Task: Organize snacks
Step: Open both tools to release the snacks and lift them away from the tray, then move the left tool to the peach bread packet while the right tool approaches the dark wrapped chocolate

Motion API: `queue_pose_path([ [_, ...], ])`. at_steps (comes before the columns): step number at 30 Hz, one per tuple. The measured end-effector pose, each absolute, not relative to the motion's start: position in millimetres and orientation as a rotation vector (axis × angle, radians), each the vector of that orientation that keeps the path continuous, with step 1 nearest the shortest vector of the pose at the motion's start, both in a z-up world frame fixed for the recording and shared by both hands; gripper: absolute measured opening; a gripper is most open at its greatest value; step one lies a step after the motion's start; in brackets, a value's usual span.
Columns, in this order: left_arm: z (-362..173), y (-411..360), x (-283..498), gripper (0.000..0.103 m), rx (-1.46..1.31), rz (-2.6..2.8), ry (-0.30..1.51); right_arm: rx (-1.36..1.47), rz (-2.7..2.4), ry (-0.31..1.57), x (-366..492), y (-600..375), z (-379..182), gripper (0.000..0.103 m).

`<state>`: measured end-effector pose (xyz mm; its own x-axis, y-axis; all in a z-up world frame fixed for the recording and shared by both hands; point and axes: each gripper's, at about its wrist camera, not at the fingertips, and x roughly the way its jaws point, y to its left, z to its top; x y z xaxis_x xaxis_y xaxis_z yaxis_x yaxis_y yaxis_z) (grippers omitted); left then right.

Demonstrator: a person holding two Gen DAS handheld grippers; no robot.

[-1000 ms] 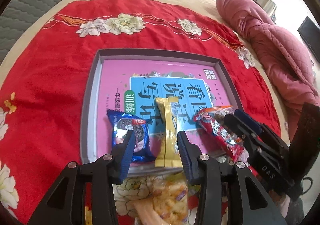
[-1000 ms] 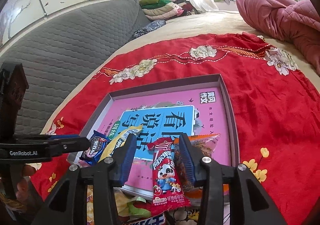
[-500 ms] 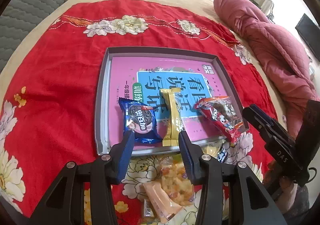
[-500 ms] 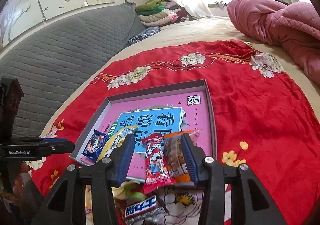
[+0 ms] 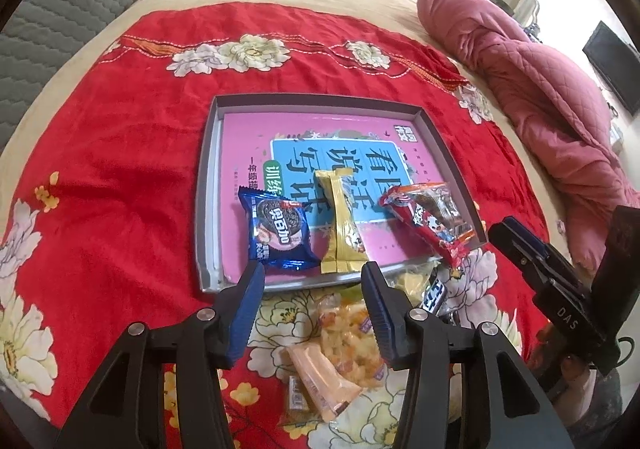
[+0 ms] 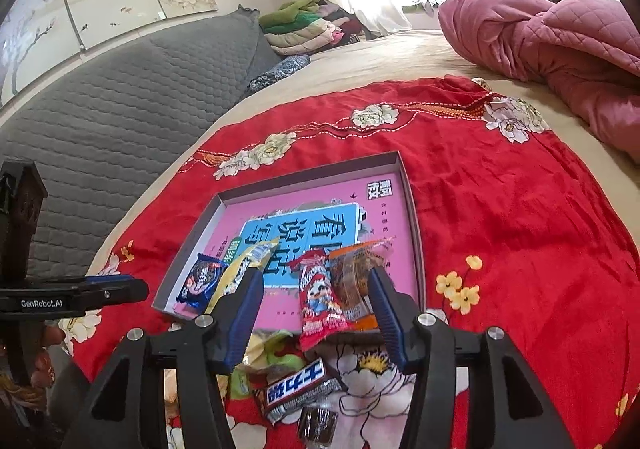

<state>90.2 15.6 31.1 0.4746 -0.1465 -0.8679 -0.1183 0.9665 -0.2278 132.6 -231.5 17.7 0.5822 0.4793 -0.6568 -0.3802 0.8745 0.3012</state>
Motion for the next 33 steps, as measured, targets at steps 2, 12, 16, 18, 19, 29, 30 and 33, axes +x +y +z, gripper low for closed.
queue_pose_path([
  [2,31,17,89,0.052,-0.276,-0.022,1.084,0.133,0.495,0.816,129,-233,16,0.054],
  [12,24,11,80,0.054,-0.262,-0.069,1.108,0.122,0.454,0.856,114,-241,9,0.054],
  [16,18,11,76,0.055,-0.273,-0.082,1.129,0.115,0.445,0.873,108,-243,7,0.054],
  [18,14,11,74,0.055,-0.276,-0.088,1.141,0.109,0.442,0.878,105,-244,6,0.054],
  [19,12,11,72,0.055,-0.278,-0.094,1.146,0.103,0.439,0.88,103,-244,6,0.054],
  [29,-6,8,59,0.055,-0.301,-0.124,1.197,0.064,0.435,0.926,89,-239,-1,0.054],
  [30,-7,7,59,0.055,-0.305,-0.126,1.2,0.059,0.436,0.931,88,-237,-2,0.054],
  [33,-12,4,57,0.055,-0.305,-0.134,1.216,0.035,0.442,0.955,82,-232,-7,0.054],
])
